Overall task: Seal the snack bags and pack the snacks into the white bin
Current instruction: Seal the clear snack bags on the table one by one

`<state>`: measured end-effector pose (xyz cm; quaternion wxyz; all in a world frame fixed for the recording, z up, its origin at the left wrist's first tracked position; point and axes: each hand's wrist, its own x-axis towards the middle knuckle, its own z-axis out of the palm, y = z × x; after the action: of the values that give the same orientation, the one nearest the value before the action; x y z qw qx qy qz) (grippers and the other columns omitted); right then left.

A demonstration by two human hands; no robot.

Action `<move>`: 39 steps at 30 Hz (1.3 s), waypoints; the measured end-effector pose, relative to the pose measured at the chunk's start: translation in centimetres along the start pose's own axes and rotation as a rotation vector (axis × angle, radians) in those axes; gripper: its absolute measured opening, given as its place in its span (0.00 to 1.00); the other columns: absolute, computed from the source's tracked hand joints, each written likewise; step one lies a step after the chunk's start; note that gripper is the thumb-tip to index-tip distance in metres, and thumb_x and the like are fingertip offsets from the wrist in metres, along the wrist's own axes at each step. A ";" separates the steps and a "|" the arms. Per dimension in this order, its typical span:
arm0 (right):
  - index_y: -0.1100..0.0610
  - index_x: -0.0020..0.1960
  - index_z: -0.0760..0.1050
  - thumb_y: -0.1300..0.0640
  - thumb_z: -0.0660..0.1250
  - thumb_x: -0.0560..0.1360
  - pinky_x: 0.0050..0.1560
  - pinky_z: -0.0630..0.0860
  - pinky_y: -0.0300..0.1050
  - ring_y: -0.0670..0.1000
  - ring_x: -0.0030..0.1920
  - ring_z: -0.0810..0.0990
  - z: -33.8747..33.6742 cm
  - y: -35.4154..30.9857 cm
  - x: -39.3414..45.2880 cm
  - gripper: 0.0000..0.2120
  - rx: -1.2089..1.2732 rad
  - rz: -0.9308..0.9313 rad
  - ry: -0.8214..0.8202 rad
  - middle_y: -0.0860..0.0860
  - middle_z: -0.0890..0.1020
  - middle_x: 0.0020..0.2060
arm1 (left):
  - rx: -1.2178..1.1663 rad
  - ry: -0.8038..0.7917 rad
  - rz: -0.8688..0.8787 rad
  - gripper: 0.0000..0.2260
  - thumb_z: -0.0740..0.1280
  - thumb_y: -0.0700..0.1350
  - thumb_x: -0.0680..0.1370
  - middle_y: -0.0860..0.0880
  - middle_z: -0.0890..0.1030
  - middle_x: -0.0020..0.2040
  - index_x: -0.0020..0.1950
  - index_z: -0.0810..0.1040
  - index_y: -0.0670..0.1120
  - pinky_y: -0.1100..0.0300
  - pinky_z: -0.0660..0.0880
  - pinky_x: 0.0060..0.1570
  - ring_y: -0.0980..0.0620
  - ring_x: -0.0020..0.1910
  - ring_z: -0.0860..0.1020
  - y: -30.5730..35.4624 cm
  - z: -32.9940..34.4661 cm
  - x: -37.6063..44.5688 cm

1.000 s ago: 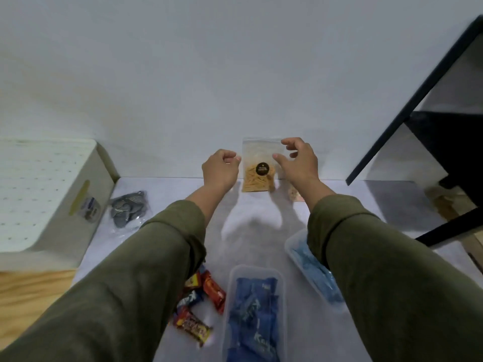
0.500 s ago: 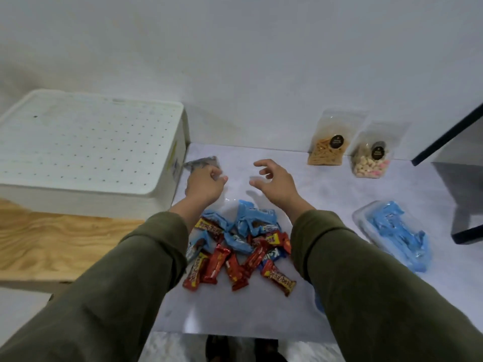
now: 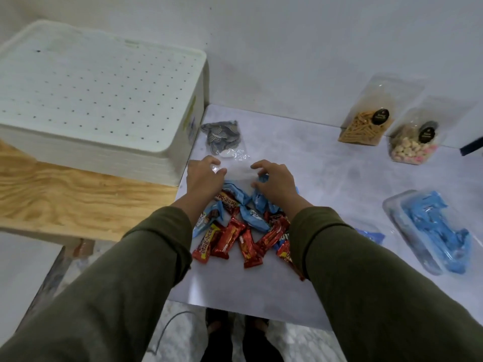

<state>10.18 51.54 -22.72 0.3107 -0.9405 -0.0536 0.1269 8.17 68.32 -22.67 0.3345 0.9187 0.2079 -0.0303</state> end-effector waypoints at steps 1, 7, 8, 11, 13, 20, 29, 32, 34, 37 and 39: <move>0.49 0.59 0.76 0.58 0.70 0.72 0.62 0.70 0.55 0.55 0.57 0.74 0.0 -0.1 0.1 0.16 -0.009 -0.001 0.016 0.52 0.81 0.51 | -0.012 0.020 0.010 0.10 0.66 0.50 0.76 0.42 0.72 0.62 0.55 0.79 0.48 0.64 0.69 0.49 0.45 0.61 0.72 0.1 -0.2 0.0; 0.52 0.48 0.81 0.58 0.67 0.74 0.55 0.74 0.49 0.54 0.52 0.77 -1.4 -1.3 0.9 0.06 0.034 -0.015 0.100 0.51 0.84 0.46 | -0.220 0.074 0.063 0.12 0.71 0.50 0.73 0.45 0.81 0.46 0.39 0.82 0.41 0.65 0.73 0.48 0.49 0.47 0.80 2.1 -2.3 -0.2; 0.53 0.45 0.82 0.58 0.66 0.74 0.52 0.74 0.48 0.53 0.49 0.79 -2.1 -1.7 0.9 0.06 0.074 -0.002 0.122 0.51 0.84 0.44 | -0.234 0.065 0.078 0.11 0.72 0.50 0.72 0.47 0.78 0.49 0.42 0.82 0.41 0.69 0.69 0.45 0.52 0.46 0.78 2.7 -2.8 -0.4; 0.54 0.43 0.81 0.59 0.65 0.75 0.46 0.71 0.42 0.50 0.42 0.77 -4.6 -2.8 0.7 0.06 0.147 0.035 0.204 0.51 0.83 0.42 | -0.237 0.031 0.150 0.16 0.76 0.49 0.69 0.51 0.70 0.57 0.51 0.81 0.43 0.75 0.66 0.47 0.57 0.48 0.73 4.5 -4.1 -0.5; 0.56 0.45 0.80 0.60 0.65 0.76 0.46 0.68 0.40 0.49 0.43 0.75 -6.6 -3.6 0.2 0.06 0.172 0.027 0.255 0.50 0.81 0.43 | -0.262 0.028 0.230 0.12 0.74 0.44 0.71 0.49 0.75 0.56 0.52 0.81 0.43 0.78 0.68 0.44 0.54 0.49 0.77 5.7 -5.1 -0.4; 0.55 0.46 0.79 0.57 0.66 0.75 0.51 0.70 0.45 0.49 0.49 0.73 -14.6 -6.4 -2.1 0.03 0.143 -0.072 0.381 0.46 0.77 0.43 | -0.413 0.073 0.333 0.06 0.66 0.40 0.77 0.50 0.82 0.46 0.48 0.82 0.46 0.64 0.71 0.50 0.54 0.46 0.77 12.2 -8.3 -0.9; 0.46 0.42 0.79 0.50 0.70 0.72 0.61 0.66 0.52 0.51 0.56 0.76 -22.9 -6.8 -3.8 0.01 0.071 -0.109 0.509 0.40 0.79 0.39 | -0.591 0.010 0.476 0.04 0.65 0.39 0.77 0.49 0.81 0.39 0.46 0.77 0.48 0.79 0.69 0.36 0.60 0.37 0.80 21.6 -10.0 -3.6; 0.46 0.42 0.79 0.49 0.69 0.73 0.53 0.59 0.48 0.49 0.55 0.75 -25.0 -6.1 -4.1 0.02 0.036 -0.086 0.545 0.40 0.79 0.39 | -0.584 0.017 0.483 0.04 0.63 0.37 0.78 0.47 0.81 0.41 0.45 0.77 0.44 0.80 0.68 0.32 0.61 0.35 0.78 23.9 -9.8 -4.2; 0.45 0.42 0.79 0.48 0.69 0.72 0.53 0.58 0.48 0.49 0.55 0.75 -26.1 -5.7 -4.0 0.03 0.034 -0.098 0.549 0.40 0.80 0.39 | -0.563 0.027 0.489 0.05 0.63 0.37 0.78 0.47 0.81 0.41 0.45 0.77 0.44 0.78 0.69 0.31 0.58 0.35 0.78 25.2 -9.3 -4.5; 0.45 0.42 0.79 0.47 0.69 0.72 0.52 0.58 0.48 0.48 0.56 0.75 -27.4 -5.1 -3.6 0.03 0.034 -0.120 0.539 0.40 0.81 0.42 | -0.461 0.063 0.520 0.05 0.64 0.39 0.78 0.50 0.80 0.43 0.44 0.77 0.47 0.69 0.69 0.39 0.53 0.41 0.77 27.0 -8.3 -4.5; 0.45 0.41 0.79 0.47 0.68 0.73 0.52 0.57 0.48 0.48 0.57 0.74 -28.0 -4.6 -3.2 0.03 0.046 -0.144 0.526 0.41 0.81 0.43 | -0.403 0.089 0.537 0.05 0.64 0.41 0.78 0.51 0.80 0.46 0.44 0.77 0.49 0.64 0.68 0.45 0.53 0.44 0.75 27.9 -7.5 -4.5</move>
<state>14.62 38.65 2.37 0.3436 -0.9275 -0.0350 -0.1430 14.62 52.14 0.82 0.4959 0.8565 -0.0255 0.1407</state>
